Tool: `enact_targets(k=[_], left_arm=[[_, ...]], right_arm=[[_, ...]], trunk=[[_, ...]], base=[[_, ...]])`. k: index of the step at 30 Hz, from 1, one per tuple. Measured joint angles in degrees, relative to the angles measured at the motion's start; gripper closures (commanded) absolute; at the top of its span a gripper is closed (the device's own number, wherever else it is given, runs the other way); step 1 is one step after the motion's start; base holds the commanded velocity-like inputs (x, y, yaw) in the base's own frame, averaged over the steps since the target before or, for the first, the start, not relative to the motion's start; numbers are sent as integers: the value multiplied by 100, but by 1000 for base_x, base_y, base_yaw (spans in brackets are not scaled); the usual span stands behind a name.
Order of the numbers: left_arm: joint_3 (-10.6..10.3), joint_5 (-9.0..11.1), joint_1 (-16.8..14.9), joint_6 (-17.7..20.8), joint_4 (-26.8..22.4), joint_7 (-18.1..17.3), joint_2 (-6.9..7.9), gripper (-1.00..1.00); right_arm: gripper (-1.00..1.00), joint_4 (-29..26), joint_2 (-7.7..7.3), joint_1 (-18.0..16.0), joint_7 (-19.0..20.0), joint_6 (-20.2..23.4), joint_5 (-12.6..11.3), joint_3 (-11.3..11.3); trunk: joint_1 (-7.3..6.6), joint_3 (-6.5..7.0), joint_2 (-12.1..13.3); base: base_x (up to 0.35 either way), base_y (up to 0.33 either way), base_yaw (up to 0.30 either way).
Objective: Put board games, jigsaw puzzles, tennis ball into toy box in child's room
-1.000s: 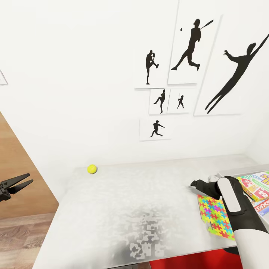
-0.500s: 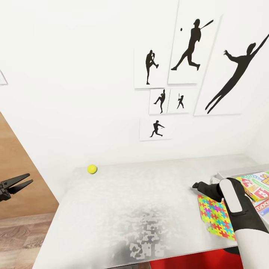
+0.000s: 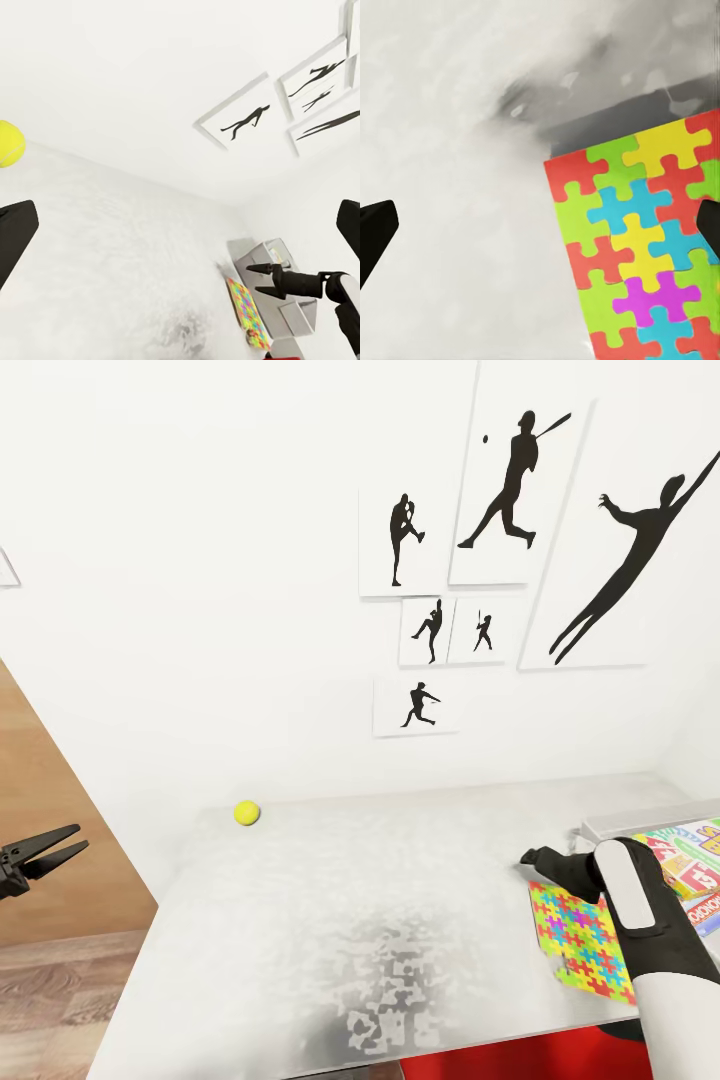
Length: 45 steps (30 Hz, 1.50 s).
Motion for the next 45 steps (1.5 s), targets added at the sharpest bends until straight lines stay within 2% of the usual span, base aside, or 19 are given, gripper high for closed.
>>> enact_targets(k=[14,36,45], left_arm=[[0,0,0,0,0,0,0,-100],[19,0,0,0,0,0,0,-100],[18,-1,0,-1,0,0,0,-100]], right_arm=[[-100,1,-4,-8,-9,0,22,-388],[-100,67,-20,-9,-20,-101,56,-765],[-100,121,-54,-9,-22,-299,61,-896]], trunk=[[0,0,0],[0,-2,0],[0,-60,0]], base=[[0,0,0],[0,0,0],[0,0,0]])
